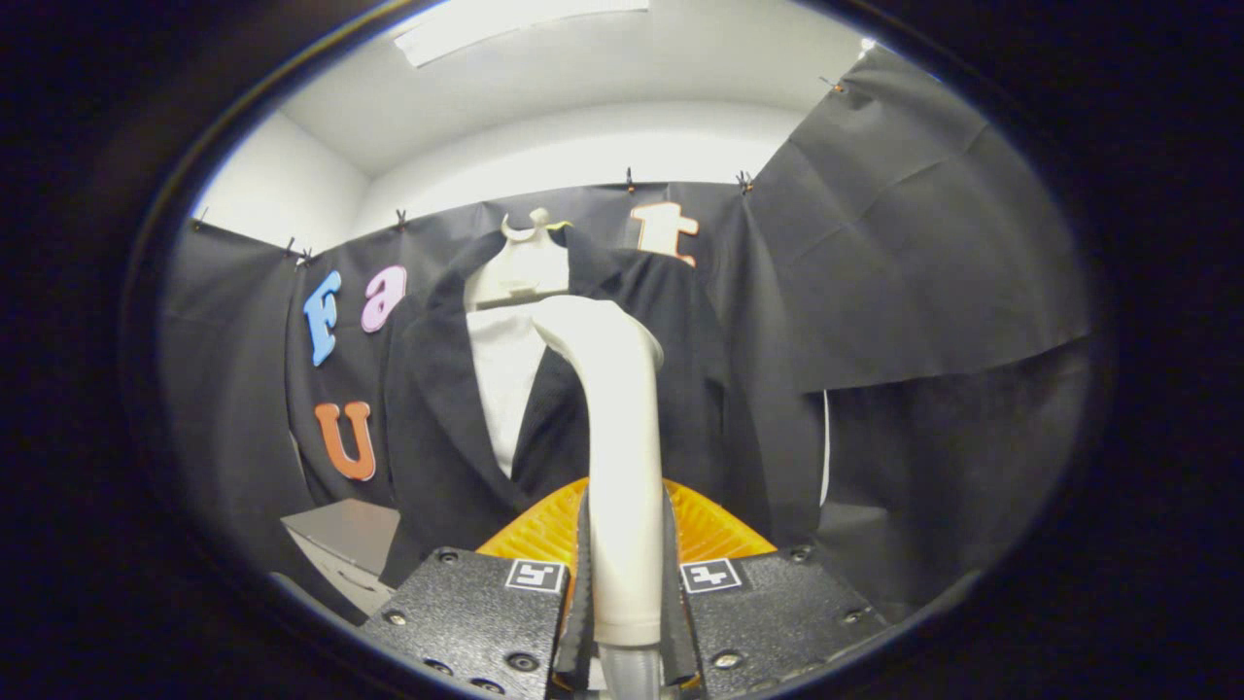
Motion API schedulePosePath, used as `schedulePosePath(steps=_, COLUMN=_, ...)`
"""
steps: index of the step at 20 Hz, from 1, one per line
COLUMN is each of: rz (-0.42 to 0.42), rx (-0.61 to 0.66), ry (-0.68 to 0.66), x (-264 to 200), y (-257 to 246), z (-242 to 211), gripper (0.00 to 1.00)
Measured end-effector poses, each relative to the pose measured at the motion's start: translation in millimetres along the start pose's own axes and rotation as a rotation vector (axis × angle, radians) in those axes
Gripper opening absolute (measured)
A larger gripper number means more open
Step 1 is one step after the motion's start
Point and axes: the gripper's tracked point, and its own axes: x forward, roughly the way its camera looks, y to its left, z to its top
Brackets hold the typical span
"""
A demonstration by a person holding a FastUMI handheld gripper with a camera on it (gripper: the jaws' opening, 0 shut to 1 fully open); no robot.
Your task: Iron the clothes twice with a garment steamer, once on the left side and once on the right side.
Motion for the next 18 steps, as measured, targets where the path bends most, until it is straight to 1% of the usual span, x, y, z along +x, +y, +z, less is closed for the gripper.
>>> schedulePosePath(steps=4, rz=0.032, rx=-0.040, ry=-0.056, x=21.0, y=-0.5, z=18.5, gripper=0.30)
schedulePosePath(steps=6, rz=0.052, rx=0.009, ry=-0.078, x=30.9, y=2.1, z=35.8, gripper=0.30)
schedulePosePath(steps=7, rz=0.049, rx=0.030, ry=-0.090, x=36.7, y=0.6, z=43.7, gripper=0.30)
schedulePosePath(steps=9, rz=0.023, rx=0.034, ry=-0.135, x=48.5, y=-8.7, z=62.9, gripper=0.30)
schedulePosePath(steps=10, rz=0.024, rx=0.032, ry=-0.159, x=50.5, y=-8.4, z=68.5, gripper=0.30)
schedulePosePath(steps=12, rz=0.041, rx=0.014, ry=-0.164, x=55.3, y=-6.2, z=69.1, gripper=0.30)
schedulePosePath(steps=16, rz=0.004, rx=-0.020, ry=-0.115, x=57.3, y=-11.1, z=51.0, gripper=0.30)
schedulePosePath(steps=18, rz=-0.020, rx=-0.029, ry=-0.111, x=48.5, y=-11.9, z=42.9, gripper=0.30)
